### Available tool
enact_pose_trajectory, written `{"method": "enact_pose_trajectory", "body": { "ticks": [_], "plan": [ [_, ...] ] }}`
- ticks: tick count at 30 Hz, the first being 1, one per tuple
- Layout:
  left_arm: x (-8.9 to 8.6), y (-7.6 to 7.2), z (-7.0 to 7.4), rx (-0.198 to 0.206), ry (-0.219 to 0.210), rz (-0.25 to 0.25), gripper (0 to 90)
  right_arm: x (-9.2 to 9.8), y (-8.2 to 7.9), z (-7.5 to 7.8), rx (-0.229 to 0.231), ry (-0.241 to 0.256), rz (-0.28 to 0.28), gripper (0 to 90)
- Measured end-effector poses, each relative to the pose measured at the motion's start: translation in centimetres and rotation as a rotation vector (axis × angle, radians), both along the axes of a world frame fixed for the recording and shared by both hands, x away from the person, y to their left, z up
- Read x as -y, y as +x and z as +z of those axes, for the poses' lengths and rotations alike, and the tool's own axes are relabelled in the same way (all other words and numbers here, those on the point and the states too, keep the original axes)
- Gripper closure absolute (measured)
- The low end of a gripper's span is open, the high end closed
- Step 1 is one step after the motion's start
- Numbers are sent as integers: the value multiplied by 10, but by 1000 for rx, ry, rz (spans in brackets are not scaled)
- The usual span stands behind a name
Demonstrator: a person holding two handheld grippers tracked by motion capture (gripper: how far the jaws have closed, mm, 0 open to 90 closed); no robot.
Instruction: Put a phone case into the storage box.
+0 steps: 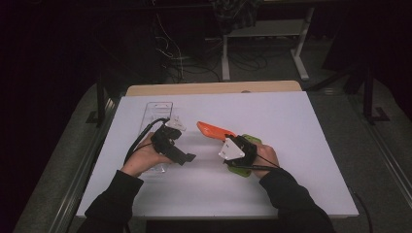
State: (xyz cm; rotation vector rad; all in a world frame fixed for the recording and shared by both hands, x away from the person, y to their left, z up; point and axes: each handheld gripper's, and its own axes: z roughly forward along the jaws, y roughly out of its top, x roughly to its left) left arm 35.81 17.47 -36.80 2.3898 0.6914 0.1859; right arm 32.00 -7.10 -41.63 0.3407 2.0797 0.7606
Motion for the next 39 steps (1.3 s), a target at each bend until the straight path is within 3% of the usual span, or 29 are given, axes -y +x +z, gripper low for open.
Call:
{"method": "enact_pose_trajectory", "body": {
  "ticks": [3, 13, 19, 24, 30, 36, 39],
  "plan": [
    [-1, 1, 1, 11, -13, 0, 0, 3, 3, 3, -54, 57, -3, 779],
    [-3, 1, 1, -17, -27, 13, 0, 9, 9, 9, -216, 234, -31, 779],
    [-3, 2, 2, -8, -10, -3, 0, 17, 13, 14, -356, 393, -45, 779],
    [-3, 2, 2, -10, -27, 6, 0, 25, 20, 14, -418, 470, -40, 779],
    [-2, 2, 0, -12, -38, 15, 0, 33, 26, 12, -539, 629, -47, 780],
    [-4, 3, 2, -5, -66, 25, 0, 36, 27, 10, -581, 676, -50, 781],
    [-4, 4, 6, -2, -111, 34, 0, 36, 26, 10, -586, 680, -50, 781]
  ]
}}
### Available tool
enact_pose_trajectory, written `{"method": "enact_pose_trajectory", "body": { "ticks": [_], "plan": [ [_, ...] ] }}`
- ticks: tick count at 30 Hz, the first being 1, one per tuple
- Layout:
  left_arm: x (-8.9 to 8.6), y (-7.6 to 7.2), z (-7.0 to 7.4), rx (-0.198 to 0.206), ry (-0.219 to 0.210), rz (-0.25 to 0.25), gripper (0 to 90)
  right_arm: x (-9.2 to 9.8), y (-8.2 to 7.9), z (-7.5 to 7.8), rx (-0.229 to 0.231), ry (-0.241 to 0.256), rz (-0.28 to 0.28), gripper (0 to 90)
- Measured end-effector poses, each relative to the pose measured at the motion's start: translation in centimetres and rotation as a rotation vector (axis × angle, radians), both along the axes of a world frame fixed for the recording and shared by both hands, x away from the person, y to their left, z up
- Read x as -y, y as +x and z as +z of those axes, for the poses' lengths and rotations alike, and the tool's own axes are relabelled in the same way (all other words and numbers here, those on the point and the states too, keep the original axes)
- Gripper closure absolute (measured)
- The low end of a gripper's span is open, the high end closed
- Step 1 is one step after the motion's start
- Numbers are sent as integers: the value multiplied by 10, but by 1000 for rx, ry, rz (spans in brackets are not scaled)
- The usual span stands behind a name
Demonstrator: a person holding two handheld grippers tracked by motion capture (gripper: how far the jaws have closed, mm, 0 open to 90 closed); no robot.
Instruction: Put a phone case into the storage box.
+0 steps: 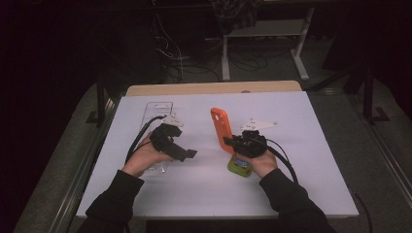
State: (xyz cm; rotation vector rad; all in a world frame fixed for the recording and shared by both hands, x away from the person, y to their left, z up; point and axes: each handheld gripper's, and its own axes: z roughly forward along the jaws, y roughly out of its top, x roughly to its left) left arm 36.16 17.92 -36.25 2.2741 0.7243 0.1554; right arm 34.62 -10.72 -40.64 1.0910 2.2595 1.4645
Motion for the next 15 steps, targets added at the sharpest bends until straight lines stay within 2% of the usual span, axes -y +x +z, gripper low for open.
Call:
{"method": "enact_pose_trajectory", "body": {
  "ticks": [4, 12, 15],
  "plan": [
    [3, 1, 7, 9, -72, 19, 0, 0, -1, 2, 3, 11, 3, 781],
    [7, 9, 21, 47, -122, 29, 0, -1, -2, 3, 10, 22, 9, 782],
    [11, 13, 27, 73, -132, 21, 0, -2, -2, 4, 8, 28, 7, 781]
  ]
}}
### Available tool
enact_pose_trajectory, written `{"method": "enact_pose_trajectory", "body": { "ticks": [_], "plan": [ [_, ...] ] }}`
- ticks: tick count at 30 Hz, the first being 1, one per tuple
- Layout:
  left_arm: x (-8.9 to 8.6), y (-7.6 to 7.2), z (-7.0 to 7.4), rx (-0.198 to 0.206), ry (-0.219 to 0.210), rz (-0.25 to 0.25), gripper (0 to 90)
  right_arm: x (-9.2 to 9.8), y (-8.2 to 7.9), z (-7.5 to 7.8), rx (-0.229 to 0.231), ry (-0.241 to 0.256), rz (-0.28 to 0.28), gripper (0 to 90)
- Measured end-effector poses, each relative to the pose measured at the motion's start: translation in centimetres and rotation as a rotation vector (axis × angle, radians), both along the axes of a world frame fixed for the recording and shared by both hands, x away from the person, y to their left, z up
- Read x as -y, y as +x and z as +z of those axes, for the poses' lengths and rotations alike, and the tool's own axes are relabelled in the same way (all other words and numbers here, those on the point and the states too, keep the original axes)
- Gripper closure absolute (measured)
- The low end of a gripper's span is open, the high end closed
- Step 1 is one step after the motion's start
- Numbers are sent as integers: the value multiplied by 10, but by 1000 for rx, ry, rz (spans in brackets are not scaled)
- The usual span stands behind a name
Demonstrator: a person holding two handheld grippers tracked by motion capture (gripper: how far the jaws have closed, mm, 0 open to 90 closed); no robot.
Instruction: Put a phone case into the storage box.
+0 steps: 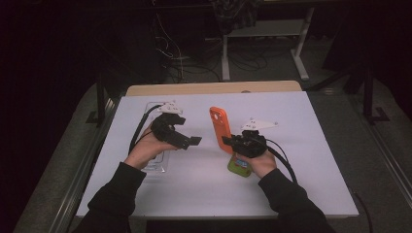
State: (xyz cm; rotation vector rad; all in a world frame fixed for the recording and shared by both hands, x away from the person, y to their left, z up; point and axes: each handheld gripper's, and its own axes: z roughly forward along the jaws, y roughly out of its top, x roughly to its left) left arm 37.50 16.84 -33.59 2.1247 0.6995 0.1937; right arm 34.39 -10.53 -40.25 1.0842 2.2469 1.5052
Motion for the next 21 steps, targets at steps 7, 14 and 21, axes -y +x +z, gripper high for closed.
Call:
{"method": "enact_pose_trajectory", "body": {
  "ticks": [7, 14, 21],
  "plan": [
    [9, 7, 7, 20, -27, 4, 0, -4, -2, 1, 5, 8, 11, 782],
    [16, 10, 6, 31, -42, 7, 0, -12, -5, 1, -3, 22, 25, 782],
    [22, 11, 2, 42, -63, 0, 0, -21, -8, 2, -7, 29, 41, 782]
  ]
}}
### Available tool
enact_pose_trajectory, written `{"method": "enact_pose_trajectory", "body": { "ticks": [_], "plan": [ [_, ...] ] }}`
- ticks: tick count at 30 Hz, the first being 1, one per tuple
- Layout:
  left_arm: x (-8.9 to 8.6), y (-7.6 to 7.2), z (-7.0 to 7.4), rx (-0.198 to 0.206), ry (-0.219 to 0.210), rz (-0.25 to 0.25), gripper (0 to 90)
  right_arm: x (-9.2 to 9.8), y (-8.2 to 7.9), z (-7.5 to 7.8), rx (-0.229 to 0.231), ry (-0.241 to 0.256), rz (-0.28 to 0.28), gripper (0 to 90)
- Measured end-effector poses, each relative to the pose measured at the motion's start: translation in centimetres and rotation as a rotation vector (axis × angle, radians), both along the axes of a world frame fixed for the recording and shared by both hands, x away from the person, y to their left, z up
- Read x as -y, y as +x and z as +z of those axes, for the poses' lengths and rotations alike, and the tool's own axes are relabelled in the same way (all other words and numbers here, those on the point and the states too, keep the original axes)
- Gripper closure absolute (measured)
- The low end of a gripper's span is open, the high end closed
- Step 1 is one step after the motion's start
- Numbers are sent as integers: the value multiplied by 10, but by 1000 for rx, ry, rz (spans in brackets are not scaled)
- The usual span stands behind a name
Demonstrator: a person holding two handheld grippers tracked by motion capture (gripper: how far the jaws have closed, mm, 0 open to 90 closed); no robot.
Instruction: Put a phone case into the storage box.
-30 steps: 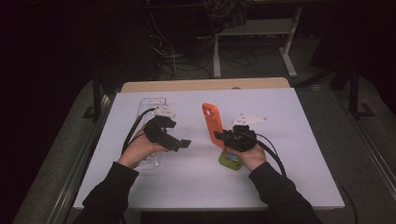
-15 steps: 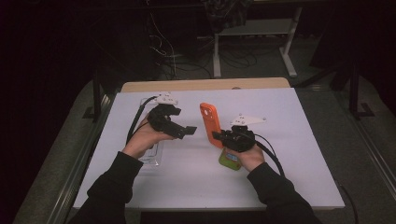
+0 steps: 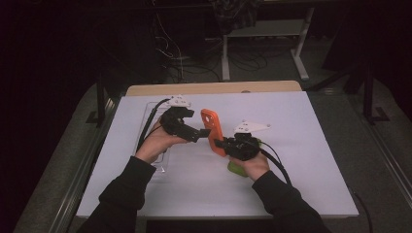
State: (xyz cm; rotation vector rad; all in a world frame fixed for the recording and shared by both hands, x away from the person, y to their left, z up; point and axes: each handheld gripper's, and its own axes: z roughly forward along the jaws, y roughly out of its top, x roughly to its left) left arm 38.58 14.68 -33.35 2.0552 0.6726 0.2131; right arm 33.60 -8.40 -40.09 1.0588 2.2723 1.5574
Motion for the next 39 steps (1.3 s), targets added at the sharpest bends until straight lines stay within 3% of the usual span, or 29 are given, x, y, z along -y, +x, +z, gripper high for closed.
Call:
{"method": "enact_pose_trajectory", "body": {
  "ticks": [9, 17, 29, 39],
  "plan": [
    [2, -1, -8, -15, -40, 1, 0, -11, -4, -1, 13, 8, 39, 782],
    [2, -1, -9, -2, -61, -17, 0, -20, -8, 0, 25, 25, 60, 782],
    [4, -1, -13, -27, -82, 2, 0, -28, -8, -7, 8, -7, 71, 784],
    [0, -1, -13, -41, -120, 33, 90, -31, -9, -10, 6, -19, 75, 785]
  ]
}}
